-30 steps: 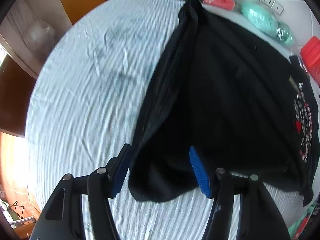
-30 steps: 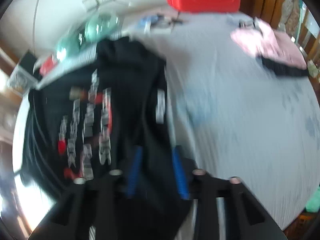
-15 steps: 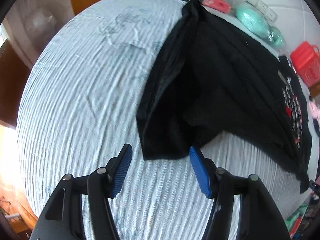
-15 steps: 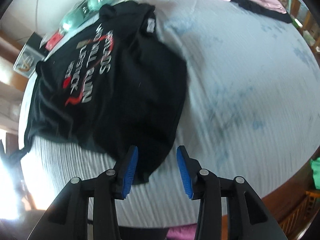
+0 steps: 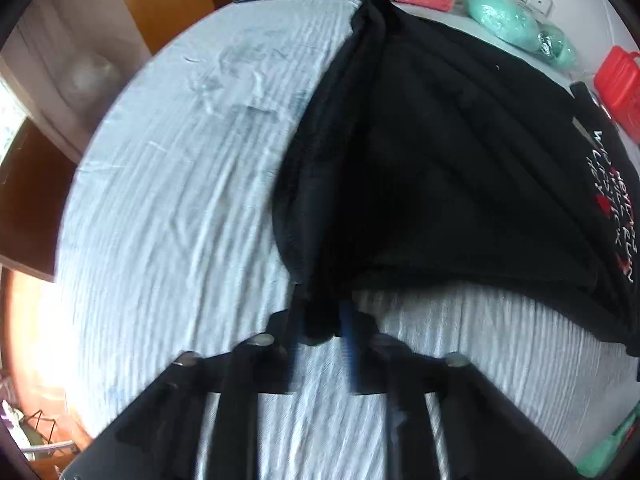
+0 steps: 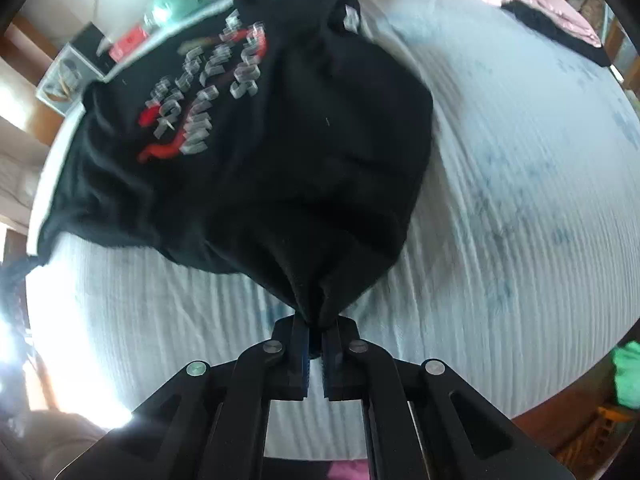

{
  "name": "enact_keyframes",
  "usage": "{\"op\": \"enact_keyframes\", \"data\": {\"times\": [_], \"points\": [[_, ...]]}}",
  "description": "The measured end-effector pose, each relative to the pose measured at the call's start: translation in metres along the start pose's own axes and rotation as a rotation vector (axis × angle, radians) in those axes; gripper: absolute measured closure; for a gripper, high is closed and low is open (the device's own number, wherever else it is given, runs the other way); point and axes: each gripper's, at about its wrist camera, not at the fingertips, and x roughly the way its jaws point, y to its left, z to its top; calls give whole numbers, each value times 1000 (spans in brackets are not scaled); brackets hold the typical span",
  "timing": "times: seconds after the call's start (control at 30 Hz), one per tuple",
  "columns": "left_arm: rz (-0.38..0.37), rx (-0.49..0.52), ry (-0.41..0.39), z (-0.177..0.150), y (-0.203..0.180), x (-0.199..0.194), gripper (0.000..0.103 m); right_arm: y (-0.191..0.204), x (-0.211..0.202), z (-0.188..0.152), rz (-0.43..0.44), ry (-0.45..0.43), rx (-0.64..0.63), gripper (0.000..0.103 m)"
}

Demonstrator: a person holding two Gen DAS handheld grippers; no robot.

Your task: Fold clothes

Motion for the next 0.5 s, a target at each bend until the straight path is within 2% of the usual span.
{"op": "enact_keyframes", "data": {"times": [0.13, 0.27, 0.3, 0.33, 0.37, 0.4, 0.5], "points": [[-95, -26, -42, 11, -6, -40, 91, 1, -41, 27, 100, -61, 13, 99], [-228, -94, 21, 61, 3, -43, 91, -2, -58, 92, 175, -70, 38, 99], [-251, -112, 33, 79, 8, -33, 91, -7, -55, 111, 193, -60, 64, 95], [-251, -116, 45, 91, 11, -29, 87, -11, -51, 135, 212, -67, 90, 85], [-242, -115, 58, 99, 13, -27, 78, -13, -47, 153, 193, -81, 106, 79], [-215, -122, 62, 115, 10, -21, 74, -15, -46, 165, 154, -100, 114, 74], [-178, -110, 8, 146, 5, -29, 54, -15, -49, 191, 111, -144, 118, 74]]}}
